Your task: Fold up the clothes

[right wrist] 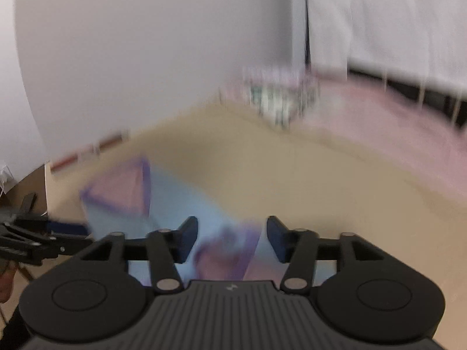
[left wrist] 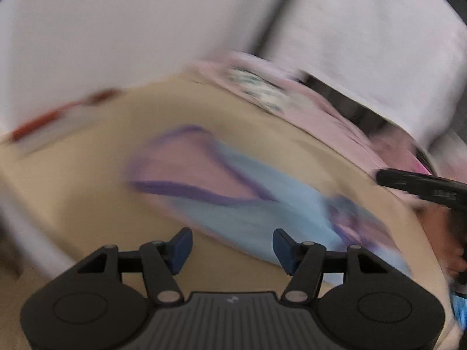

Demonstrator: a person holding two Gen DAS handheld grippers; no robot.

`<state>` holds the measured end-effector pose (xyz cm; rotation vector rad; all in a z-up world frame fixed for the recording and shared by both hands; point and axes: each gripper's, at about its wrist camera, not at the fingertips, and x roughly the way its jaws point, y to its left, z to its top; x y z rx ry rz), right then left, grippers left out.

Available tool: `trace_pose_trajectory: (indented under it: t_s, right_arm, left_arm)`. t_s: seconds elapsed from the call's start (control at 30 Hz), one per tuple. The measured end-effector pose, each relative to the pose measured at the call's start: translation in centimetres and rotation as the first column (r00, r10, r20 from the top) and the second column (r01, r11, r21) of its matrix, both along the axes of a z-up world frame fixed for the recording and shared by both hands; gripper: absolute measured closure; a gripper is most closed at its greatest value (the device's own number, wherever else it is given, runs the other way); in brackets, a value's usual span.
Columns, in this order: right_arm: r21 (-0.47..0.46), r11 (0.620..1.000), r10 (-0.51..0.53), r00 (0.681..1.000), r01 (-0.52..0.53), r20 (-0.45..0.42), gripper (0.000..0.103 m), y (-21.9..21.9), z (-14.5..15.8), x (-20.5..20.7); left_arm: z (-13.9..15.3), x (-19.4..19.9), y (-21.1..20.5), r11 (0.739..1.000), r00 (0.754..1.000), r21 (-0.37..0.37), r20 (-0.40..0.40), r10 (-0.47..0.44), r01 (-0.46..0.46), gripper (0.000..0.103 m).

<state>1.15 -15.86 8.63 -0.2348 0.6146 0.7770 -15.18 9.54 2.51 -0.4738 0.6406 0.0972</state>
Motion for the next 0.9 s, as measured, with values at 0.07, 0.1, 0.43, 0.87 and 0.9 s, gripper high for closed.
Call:
trace_pose_trajectory:
  t_s: [0.07, 0.1, 0.43, 0.87, 0.9]
  right_arm:
    - [-0.040, 0.993, 0.107, 0.994, -0.107, -0.017, 0.051, 3.2, 0.8, 2.1]
    - [-0.060, 0.985, 0.159, 0.987, -0.161, -0.026, 0.053, 4.9, 1.2, 3.2]
    - [-0.337, 0.834, 0.395, 0.899, -0.437, -0.191, 0.103, 20.8, -4.7, 7.6]
    - [-0.217, 0.848, -0.519, 0.841, 0.484, -0.154, 0.099, -0.3, -4.5, 17.2]
    - [-0.184, 0.825, -0.562, 0.810, 0.534, -0.169, 0.095, -2.4, -4.2, 17.3]
  left_arm:
    - [0.1, -0.5, 0.6, 0.997, 0.997, -0.006, 0.032, 0.077, -0.076, 0.043]
    - [0.1, -0.5, 0.5, 0.996, 0.995, 0.009, 0.040, 0.093, -0.093, 0.043]
    - [-1.0, 2.6, 2.0, 0.987, 0.990, 0.076, 0.024, 0.137, -0.139, 0.100]
    - [1.7, 22.9, -0.9, 0.972, 0.971, 0.000, -0.052, -0.234, 0.235, 0.060]
    - [2.0, 21.9, -1.6, 0.959, 0.959, -0.037, -0.028, -0.280, 0.279, 0.055]
